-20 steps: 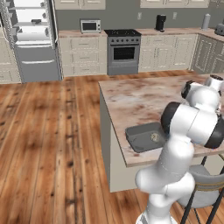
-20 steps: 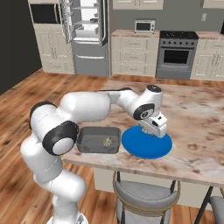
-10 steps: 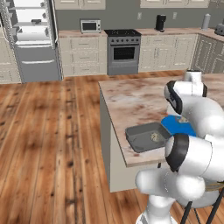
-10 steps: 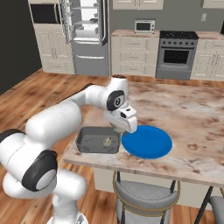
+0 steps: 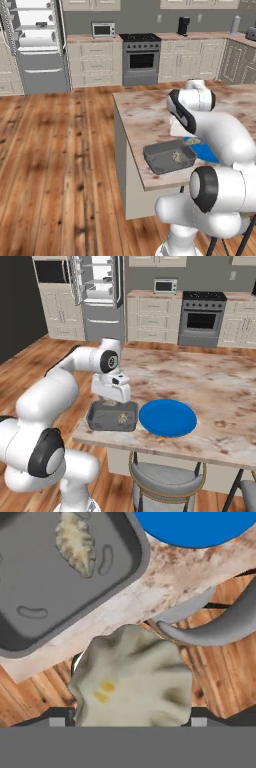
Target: Place two dumplings into each of the tupperware containers and then place the containers in the fridge.
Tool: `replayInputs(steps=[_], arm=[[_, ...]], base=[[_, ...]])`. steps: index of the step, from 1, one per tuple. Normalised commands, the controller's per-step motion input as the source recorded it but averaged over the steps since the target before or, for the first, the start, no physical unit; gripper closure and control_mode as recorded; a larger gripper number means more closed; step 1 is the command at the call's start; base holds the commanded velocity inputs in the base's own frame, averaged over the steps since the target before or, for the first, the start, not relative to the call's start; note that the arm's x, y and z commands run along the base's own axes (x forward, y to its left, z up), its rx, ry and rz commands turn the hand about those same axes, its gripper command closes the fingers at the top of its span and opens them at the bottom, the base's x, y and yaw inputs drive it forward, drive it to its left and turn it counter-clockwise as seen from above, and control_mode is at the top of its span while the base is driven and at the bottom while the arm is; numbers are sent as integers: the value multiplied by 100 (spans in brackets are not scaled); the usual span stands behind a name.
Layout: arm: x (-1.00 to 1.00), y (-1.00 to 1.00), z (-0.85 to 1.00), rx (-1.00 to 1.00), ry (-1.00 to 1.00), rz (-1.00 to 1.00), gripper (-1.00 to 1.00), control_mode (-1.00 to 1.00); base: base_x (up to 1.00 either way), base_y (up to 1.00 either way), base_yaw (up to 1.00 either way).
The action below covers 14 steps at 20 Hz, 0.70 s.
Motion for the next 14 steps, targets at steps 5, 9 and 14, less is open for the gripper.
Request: replayInputs(steps=[5, 9, 14], arm=[[4, 37, -15, 24, 2, 18, 100, -100], [8, 51, -43, 10, -7, 14, 100, -100], [6, 23, -21, 0, -9, 4, 100, -100]], base=[[0, 0, 0], [0, 0, 0], [0, 0, 0]])
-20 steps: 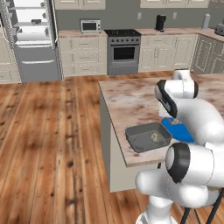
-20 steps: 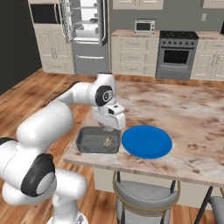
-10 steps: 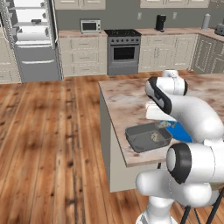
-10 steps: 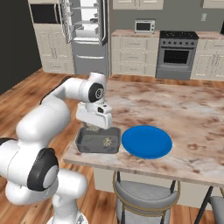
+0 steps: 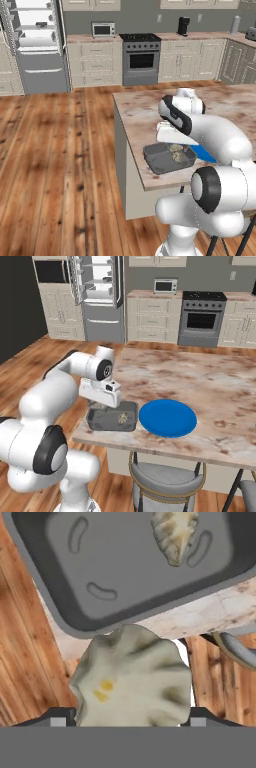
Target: Place two dumplings into each of the tupperware containers and then place the containers in the fridge.
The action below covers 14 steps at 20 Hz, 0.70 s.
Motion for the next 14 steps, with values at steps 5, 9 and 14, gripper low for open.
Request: replayInputs(steps=[5, 9, 14], arm=[[26, 20, -33, 0, 0, 0, 100, -100], [26, 0, -28, 0, 0, 0, 100, -100], [17, 0, -15, 0, 2, 0, 100, -100]], base=[[0, 0, 0], [0, 0, 0], [0, 0, 0]])
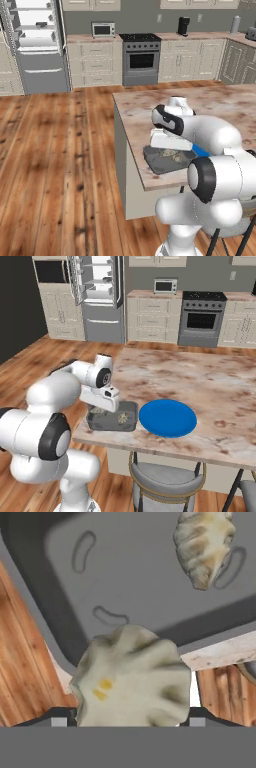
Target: Place two dumplings into each of the tupperware containers and then place the containers in the fridge.
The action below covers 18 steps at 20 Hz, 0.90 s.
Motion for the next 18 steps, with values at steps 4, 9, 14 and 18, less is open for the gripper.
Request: replayInputs(steps=[4, 9, 14, 18], arm=[[13, -1, -29, 0, 0, 0, 100, -100], [40, 0, -53, 0, -1, 0, 100, -100], [48, 0, -23, 0, 0, 0, 100, -100], [46, 0, -33, 0, 0, 0, 100, -100]], base=[[0, 0, 0], [0, 0, 0], [0, 0, 0], [0, 0, 0]])
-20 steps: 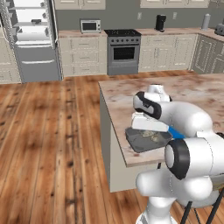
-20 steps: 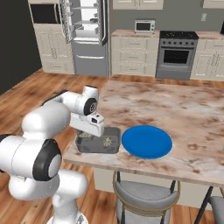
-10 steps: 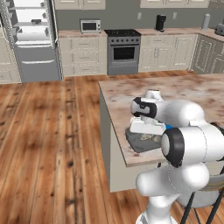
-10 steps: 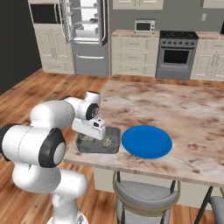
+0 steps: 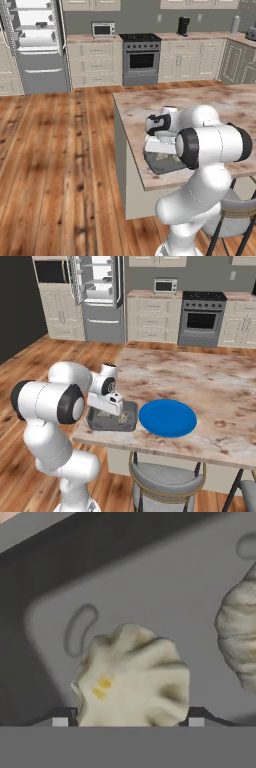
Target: Place two dumplings into each of the tupperware containers and then place the containers in the fridge.
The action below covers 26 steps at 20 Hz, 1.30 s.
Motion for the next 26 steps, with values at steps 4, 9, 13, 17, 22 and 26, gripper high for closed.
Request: replayInputs(steps=[4, 9, 13, 17, 22, 26], arm=[[35, 0, -42, 0, 0, 0, 100, -100], [14, 0, -31, 0, 0, 0, -100, -100], [-3, -1, -1, 0, 0, 0, -100, -100], [-4, -6, 0, 0, 0, 0, -100, -100], [-15, -4, 4, 0, 0, 0, -100, -100], [-2, -2, 30, 0, 0, -1, -100, -100]], base=[[0, 0, 0], [0, 0, 0], [0, 0, 0], [0, 0, 0], [0, 0, 0], [0, 0, 0]])
